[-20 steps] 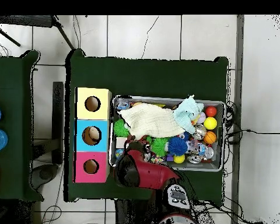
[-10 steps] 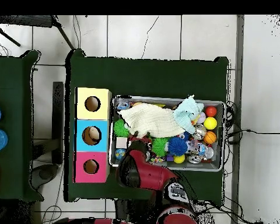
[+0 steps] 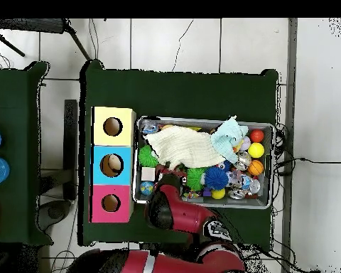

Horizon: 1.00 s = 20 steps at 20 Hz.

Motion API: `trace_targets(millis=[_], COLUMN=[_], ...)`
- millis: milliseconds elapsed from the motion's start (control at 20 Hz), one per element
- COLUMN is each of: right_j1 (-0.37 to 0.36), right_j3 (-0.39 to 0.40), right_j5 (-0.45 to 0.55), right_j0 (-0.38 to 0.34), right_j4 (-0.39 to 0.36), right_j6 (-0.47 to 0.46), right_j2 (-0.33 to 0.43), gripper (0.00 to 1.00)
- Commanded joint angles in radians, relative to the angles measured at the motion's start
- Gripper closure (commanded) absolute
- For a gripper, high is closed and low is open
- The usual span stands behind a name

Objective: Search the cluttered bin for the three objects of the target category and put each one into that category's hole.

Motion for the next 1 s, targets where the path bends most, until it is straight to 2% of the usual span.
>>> trace_targets(millis=[50, 250, 600, 650, 850, 1000], right_j1=[0.143, 0.162, 0.155, 0.151, 0.034, -0.041], right_j3=[-0.089, -0.083, -0.083, -0.082, -0.009, 0.034], right_j5=[-0.092, -0.144, -0.121, -0.112, -0.023, 0.057], right_j0=[-0.008, 0.02, 0.045, 0.045, 0.095, 0.106], right_j4=[0.08, 0.124, 0.14, 0.138, 0.204, 0.214], right_j6=[0.3, 0.335, 0.315, 0.313, 0.305, 0.287], right_j2=[0.108, 0.094, 0.073, 0.074, 0.038, 0.026], gripper=[0.0, 0.0, 0.0, 1.0, 1.0, 1.0])
